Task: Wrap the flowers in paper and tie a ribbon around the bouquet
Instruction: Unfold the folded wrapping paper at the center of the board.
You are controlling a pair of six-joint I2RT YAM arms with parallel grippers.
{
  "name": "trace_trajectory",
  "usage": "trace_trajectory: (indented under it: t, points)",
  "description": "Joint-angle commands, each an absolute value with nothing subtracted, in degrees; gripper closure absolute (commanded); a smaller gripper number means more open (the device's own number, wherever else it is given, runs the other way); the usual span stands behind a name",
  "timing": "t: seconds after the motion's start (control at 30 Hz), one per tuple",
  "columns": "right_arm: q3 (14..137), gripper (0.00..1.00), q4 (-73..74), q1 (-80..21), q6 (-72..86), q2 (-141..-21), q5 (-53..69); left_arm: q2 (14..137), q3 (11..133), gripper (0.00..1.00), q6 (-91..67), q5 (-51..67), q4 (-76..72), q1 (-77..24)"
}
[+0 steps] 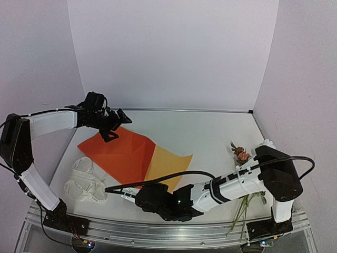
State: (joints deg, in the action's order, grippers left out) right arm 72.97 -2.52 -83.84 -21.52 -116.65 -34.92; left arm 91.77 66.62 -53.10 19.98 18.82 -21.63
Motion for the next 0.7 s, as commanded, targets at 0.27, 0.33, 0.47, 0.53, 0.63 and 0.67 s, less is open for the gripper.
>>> trace_trajectory:
  t: [0.27,0.33,0.47,0.53,0.63,0.67]
  points:
    - [78.9,1.00,-1.0,-86.6,-40.2,-122.6,-39.1,96.0,72.2,0.00,-50.0,22.4,25.9,-22.2]
    - [79.9,1.00,-1.0,-86.7,-41.3,-122.9,-39.9,97.9,74.1,0.00,-49.6,22.3,26.8,-23.5]
    - [80.5,1.00,-1.0,-87.3,-43.8,-123.2,-40.7,102.8,80.2,0.00,-48.2,20.3,31.6,-27.2]
    - [80.4,1.00,-1.1,-87.4,-44.3,-123.1,-41.1,103.9,81.4,0.00,-48.5,19.5,32.5,-27.9]
    - [80.3,1.00,-1.1,-88.0,-45.4,-123.1,-40.9,104.6,82.4,0.00,-48.6,17.4,34.4,-28.6]
    - [80.5,1.00,-1.1,-88.2,-45.7,-123.3,-40.9,104.9,83.2,0.00,-48.3,16.6,35.4,-28.8]
